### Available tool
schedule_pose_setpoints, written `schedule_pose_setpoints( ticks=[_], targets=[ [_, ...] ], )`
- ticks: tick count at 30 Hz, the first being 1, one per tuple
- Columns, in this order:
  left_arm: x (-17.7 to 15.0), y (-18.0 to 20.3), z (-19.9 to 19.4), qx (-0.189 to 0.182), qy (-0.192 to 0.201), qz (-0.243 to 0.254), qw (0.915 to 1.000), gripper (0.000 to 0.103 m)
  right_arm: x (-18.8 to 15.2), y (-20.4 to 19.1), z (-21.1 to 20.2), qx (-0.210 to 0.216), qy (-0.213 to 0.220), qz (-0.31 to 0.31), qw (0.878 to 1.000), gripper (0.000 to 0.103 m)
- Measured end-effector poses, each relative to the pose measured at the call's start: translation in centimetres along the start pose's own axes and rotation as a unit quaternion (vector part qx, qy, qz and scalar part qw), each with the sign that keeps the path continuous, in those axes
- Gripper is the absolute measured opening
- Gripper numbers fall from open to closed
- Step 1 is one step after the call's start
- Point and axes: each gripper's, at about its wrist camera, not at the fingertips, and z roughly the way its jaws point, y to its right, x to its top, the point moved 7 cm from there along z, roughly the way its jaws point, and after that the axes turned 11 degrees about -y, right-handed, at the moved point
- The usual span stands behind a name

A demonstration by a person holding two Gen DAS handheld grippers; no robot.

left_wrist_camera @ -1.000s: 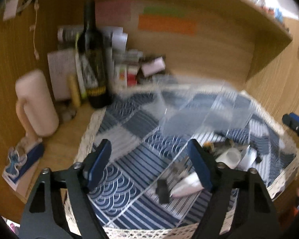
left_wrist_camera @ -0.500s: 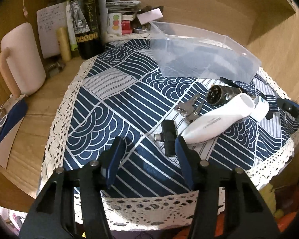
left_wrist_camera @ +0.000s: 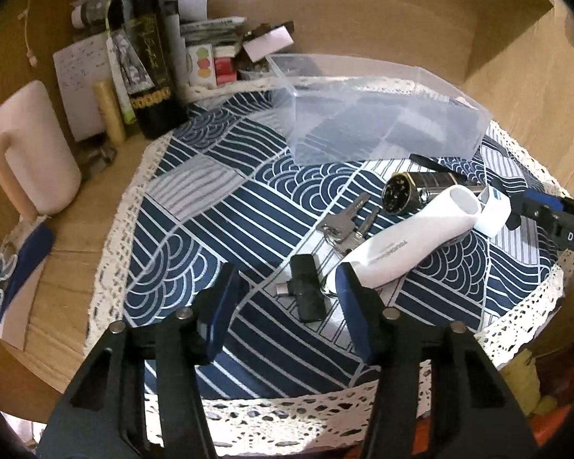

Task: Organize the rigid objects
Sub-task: 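Grasp a small black piece with the left tool while the right tool grasps another black piece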

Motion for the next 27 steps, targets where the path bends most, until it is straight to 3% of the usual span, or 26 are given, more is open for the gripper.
schedule_pose_setpoints(
  ticks=[5, 8, 12, 15, 21, 27],
  targets=[
    [-0.2, -0.5, 0.3, 0.012, 0.000, 0.001, 0.9999, 0.044, 0.7, -1.0, 0.1, 0.000, 0.008, -0.022, 1.000, 0.047],
    [-0.5, -1.3, 0.4, 0.010, -0.006, 0.002, 0.9999, 0.045, 0.6, -1.2, 0.9, -0.004, -0.002, -0.029, 1.000, 0.046],
    [-0.6, -3.2, 0.3, 0.037, -0.018, -0.017, 0.9990, 0.044, 0.3, -0.8, 1.7, 0.001, -0.014, -0.023, 1.000, 0.045],
    [-0.5, -3.5, -0.5, 0.010, -0.016, -0.034, 0.9993, 0.044, 0.1, -0.5, 1.7, 0.005, -0.013, -0.018, 1.000, 0.045],
    [-0.1, -1.0, -2.3, -0.012, 0.010, -0.014, 0.9998, 0.044, -0.1, -0.5, 0.7, 0.013, 0.001, -0.016, 1.000, 0.045],
    [-1.5, 0.1, 0.1, -0.003, -0.032, -0.001, 0.9995, 0.040, -0.5, -0.1, 0.1, 0.013, 0.005, -0.019, 1.000, 0.045]
  ],
)
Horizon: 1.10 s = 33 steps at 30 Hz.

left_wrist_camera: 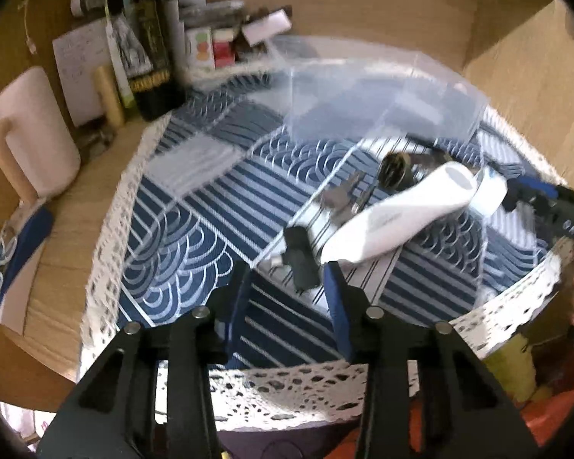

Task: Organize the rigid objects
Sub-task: 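Grasp a small black piece with the left tool while the right tool grasps another black piece, then carry both black pieces over the clear box and open both tools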

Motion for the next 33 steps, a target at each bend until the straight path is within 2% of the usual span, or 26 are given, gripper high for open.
schedule_pose_setpoints(
  ticks=[5, 7, 10, 11, 13, 14, 20, 25, 33],
  targets=[
    [0.1, -0.1, 0.3, -0.007, 0.002, -0.003, 1.0000, 0.042, -0.1, 0.0, 0.2, 0.001, -0.004, -0.004, 1.000, 0.045],
    [0.5, -0.1, 0.5, -0.003, 0.005, 0.000, 1.0000, 0.050, -0.1, -0.2, 0.5, -0.001, -0.006, -0.004, 1.000, 0.045],
    [1.2, -0.2, 1.2, 0.006, 0.011, 0.006, 0.9999, 0.049, 0.2, -0.3, 0.9, -0.007, -0.005, -0.003, 1.000, 0.044],
    [1.4, -0.2, 1.3, 0.007, 0.016, 0.008, 0.9998, 0.047, 0.4, -0.3, 1.2, -0.008, -0.008, -0.003, 1.000, 0.037],
    [1.6, -0.3, 1.3, 0.008, 0.020, 0.011, 0.9997, 0.025, 0.5, -0.4, 1.7, -0.001, -0.016, -0.003, 1.000, 0.029],
    [1.7, -0.3, 1.3, 0.008, 0.022, 0.011, 0.9997, 0.025, 0.6, -0.4, 1.8, 0.002, -0.018, -0.003, 1.000, 0.024],
    [2.0, -1.1, 0.8, 0.004, 0.028, -0.005, 0.9996, 0.025, 1.1, -0.8, 1.5, -0.005, -0.006, -0.009, 1.000, 0.022],
    [3.3, -2.0, -0.9, 0.006, 0.054, -0.013, 0.9984, 0.025, 2.4, -1.0, -0.2, 0.004, 0.022, -0.005, 1.000, 0.022],
    [7.5, -1.7, -5.1, 0.004, 0.122, -0.008, 0.9925, 0.025, 7.7, -2.9, -4.1, 0.007, 0.106, -0.029, 0.994, 0.022]
  ],
)
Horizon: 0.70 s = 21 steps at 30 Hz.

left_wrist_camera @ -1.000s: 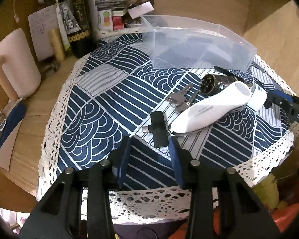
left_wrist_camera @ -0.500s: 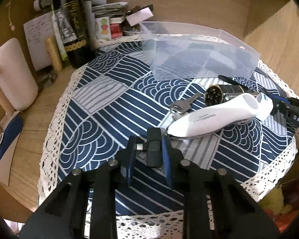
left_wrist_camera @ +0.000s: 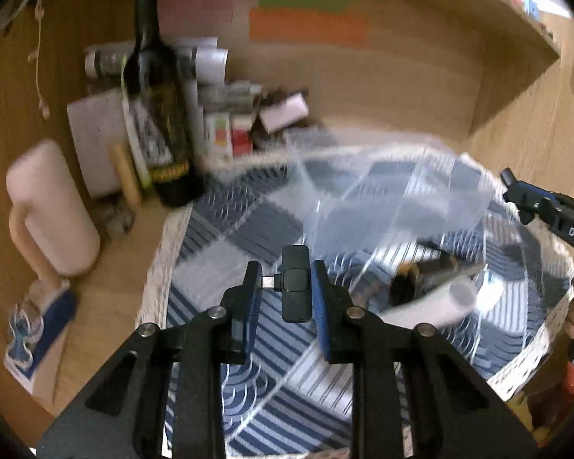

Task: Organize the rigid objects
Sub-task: 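Carry both black pieces over the clear box and open both tools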

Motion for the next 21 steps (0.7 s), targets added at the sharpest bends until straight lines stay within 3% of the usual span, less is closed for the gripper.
schedule_pose_setpoints(
  ticks=[6, 10, 21],
  targets=[
    [4.3, 1.3, -1.0, -0.015, 0.039, 0.010, 0.9991, 0.025, 4.0, -1.2, -0.4, -0.003, 0.035, -0.020, 0.999, 0.022],
    [6.8, 1.8, -0.5, -0.031, 0.043, 0.010, 0.9986, 0.025, 5.9, -1.7, -0.1, -0.005, 0.046, -0.030, 0.999, 0.022],
    [11.7, 4.0, 3.8, -0.047, 0.013, 0.031, 0.9983, 0.025, 8.3, -0.7, 4.4, -0.011, 0.006, -0.026, 1.000, 0.022]
  ],
)
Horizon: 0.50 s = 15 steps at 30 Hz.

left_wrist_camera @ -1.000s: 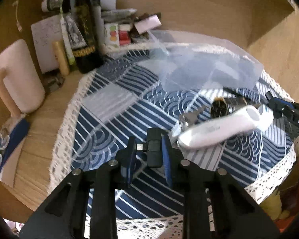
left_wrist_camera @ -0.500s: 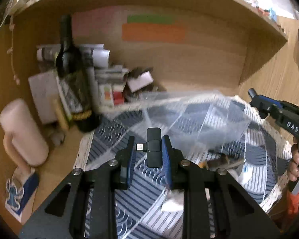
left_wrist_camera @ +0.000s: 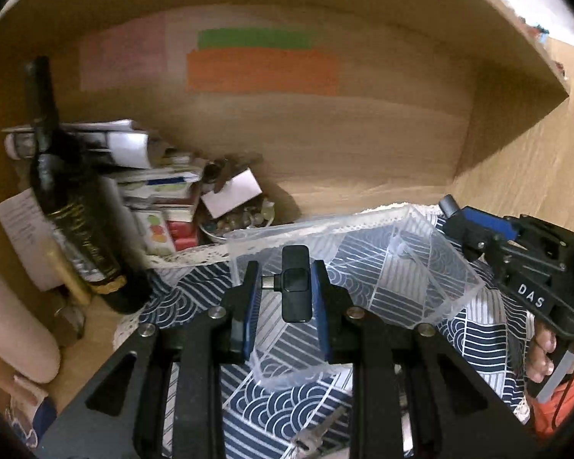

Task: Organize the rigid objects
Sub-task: 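Carry both black pieces over the clear box and open both tools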

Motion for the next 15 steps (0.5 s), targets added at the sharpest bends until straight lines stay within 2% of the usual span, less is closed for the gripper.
schedule_pose_setpoints(
  ticks=[15],
  targets=[
    [-0.5, 1.3, 7.6, -0.007, -0.084, 0.028, 0.9961, 0.025, -2.0, 0.7, 6.9, 0.010, -0.099, 0.001, 0.995, 0.022]
  ],
)
